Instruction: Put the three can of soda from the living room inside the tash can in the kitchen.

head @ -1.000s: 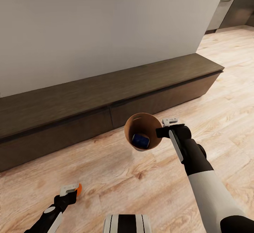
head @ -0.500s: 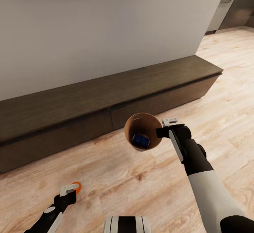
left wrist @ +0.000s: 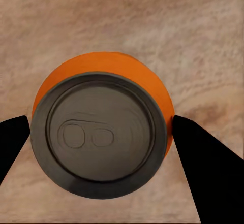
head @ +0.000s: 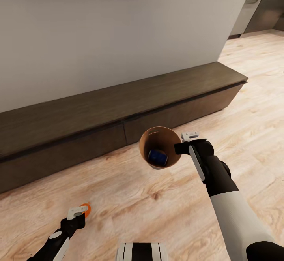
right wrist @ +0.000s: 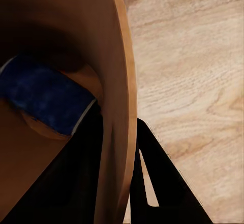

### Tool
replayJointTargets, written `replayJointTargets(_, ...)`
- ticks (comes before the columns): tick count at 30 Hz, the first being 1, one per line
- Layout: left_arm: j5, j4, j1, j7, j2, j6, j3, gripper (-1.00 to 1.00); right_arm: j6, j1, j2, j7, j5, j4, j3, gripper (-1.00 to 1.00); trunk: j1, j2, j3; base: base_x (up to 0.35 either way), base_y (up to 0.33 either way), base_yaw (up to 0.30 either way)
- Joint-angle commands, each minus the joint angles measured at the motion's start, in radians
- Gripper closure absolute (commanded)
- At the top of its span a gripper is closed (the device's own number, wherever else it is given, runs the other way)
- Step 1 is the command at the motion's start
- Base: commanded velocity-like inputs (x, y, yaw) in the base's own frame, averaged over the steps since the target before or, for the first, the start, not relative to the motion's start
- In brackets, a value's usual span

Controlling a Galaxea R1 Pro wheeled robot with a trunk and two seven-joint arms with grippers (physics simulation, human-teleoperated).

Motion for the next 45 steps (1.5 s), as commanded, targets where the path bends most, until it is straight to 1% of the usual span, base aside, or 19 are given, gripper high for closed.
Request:
replayJointTargets(1,0.000,0.000,0.000,0.000,0.000,0.000,0.000,1.00,0.000,0.000,0.000,0.004,-0.019,0.000,0.000,1.00,0.000,0.000,0.000,-0.295,0.000,0.000)
replayJointTargets(4,0.000,0.000,0.000,0.000,0.000,0.000,0.000,1.00,0.000,0.000,0.000,0.004,-0.019,-0.001,0.000,1.00,0.000,0.000,0.000,-0.294,0.000,0.000)
replayJointTargets(11,0.000,0.000,0.000,0.000,0.000,-0.001,0.000,1.00,0.000,0.000,0.000,0.004,-0.019,0.000,0.000,1.00,0.000,0.000,0.000,-0.113,0.000,0.000)
replayJointTargets(25,0.000,0.000,0.000,0.000,0.000,-0.001,0.000,1.00,0.000,0.000,0.000,0.004,-0.019,0.000,0.001,1.00,0.000,0.000,0.000,-0.015,0.000,0.000)
replayJointTargets(36,0.000,-0.001,0.000,0.000,0.000,-0.001,0.000,1.00,0.000,0.000,0.000,0.004,-0.019,0.000,0.001,1.00,-0.042,0.077,0.035,0.000,0.000,0.000)
replayJointTargets(45,0.000,-0.001,0.000,0.000,0.000,-0.001,0.000,1.00,0.000,0.000,0.000,0.004,-0.019,0.000,0.000,1.00,-0.077,0.140,0.075,0.000,0.000,0.000)
